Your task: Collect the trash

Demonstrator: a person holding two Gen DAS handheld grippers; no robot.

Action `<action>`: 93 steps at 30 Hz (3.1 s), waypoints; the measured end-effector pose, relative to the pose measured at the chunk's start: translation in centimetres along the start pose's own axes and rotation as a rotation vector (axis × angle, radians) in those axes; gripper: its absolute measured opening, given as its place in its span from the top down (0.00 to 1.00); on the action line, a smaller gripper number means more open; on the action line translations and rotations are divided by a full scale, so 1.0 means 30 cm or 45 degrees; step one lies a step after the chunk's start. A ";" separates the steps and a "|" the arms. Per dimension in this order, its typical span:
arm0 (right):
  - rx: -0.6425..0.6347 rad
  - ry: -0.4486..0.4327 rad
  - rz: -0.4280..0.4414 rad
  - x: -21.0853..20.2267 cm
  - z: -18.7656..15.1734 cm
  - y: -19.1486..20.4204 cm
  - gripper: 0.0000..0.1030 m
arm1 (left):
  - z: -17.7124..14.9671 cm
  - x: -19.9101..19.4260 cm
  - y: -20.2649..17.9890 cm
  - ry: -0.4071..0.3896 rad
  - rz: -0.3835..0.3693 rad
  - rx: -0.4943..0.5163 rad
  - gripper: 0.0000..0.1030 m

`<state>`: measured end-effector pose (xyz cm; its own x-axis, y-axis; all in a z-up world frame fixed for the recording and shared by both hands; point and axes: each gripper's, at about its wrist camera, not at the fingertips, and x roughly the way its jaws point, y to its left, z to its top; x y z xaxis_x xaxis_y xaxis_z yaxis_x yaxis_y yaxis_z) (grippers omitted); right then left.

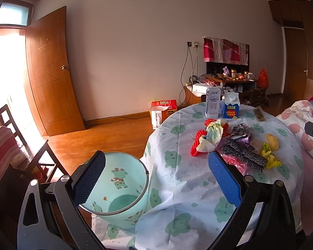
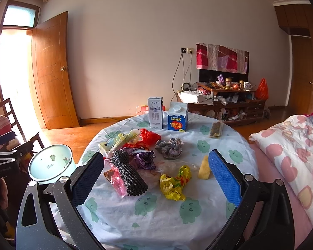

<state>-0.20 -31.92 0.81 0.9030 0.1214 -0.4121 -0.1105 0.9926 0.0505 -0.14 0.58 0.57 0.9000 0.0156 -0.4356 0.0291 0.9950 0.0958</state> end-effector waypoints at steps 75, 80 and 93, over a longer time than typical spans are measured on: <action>0.010 0.144 -0.120 0.169 -0.081 -0.113 0.05 | -0.076 0.191 -0.038 0.124 -0.006 -0.004 0.06; 0.033 0.210 -0.204 0.255 -0.124 -0.202 0.05 | -0.092 0.304 -0.102 0.167 -0.056 0.005 0.06; 0.113 0.344 -0.347 0.467 -0.167 -0.413 0.25 | -0.074 0.503 -0.197 0.215 -0.078 0.018 0.06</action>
<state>11.75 -42.52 -10.17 0.7511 -0.1395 -0.6453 0.1657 0.9860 -0.0203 12.31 -4.84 -8.56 0.8104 -0.0277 -0.5853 0.0891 0.9931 0.0765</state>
